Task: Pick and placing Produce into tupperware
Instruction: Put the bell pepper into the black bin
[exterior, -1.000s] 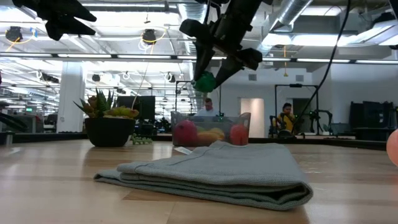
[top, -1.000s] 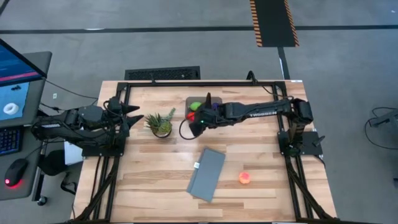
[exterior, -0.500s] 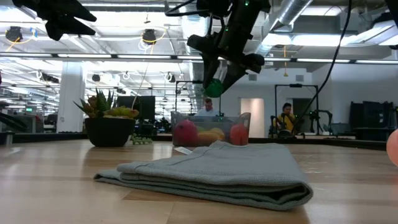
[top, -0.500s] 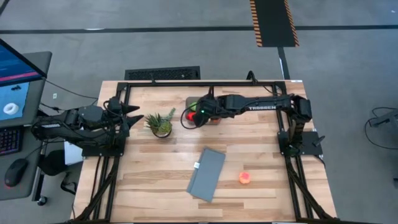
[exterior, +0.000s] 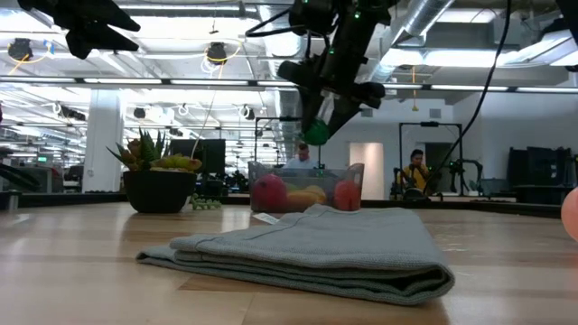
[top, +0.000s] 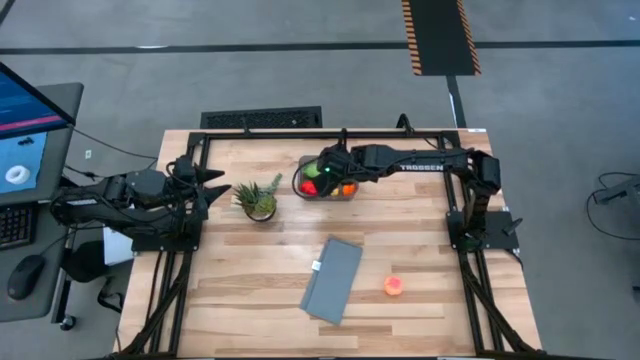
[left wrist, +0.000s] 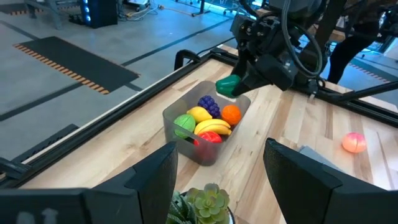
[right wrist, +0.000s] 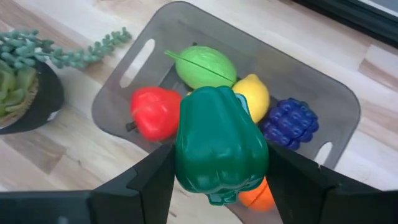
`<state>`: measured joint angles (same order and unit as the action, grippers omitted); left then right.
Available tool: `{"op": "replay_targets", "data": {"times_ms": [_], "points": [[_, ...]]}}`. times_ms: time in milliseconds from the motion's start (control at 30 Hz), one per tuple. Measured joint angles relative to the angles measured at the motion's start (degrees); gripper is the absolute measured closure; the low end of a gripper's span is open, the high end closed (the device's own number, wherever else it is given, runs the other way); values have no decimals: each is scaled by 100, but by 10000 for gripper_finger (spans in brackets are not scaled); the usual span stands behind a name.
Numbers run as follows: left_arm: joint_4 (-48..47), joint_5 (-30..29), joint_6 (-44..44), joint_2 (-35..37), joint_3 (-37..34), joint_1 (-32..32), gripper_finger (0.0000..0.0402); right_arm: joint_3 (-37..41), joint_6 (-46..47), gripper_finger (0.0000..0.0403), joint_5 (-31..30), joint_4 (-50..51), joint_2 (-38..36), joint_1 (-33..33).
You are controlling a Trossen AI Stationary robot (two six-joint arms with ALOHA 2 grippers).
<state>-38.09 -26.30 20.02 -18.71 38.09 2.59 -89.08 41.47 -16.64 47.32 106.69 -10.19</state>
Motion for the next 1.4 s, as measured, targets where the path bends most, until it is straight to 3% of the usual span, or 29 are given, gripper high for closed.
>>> {"op": "replay_targets", "data": {"times_ms": [1400], "points": [[2,-142,6,1,0,0,175,7,-445,157,271,-283,43,-348]]}}
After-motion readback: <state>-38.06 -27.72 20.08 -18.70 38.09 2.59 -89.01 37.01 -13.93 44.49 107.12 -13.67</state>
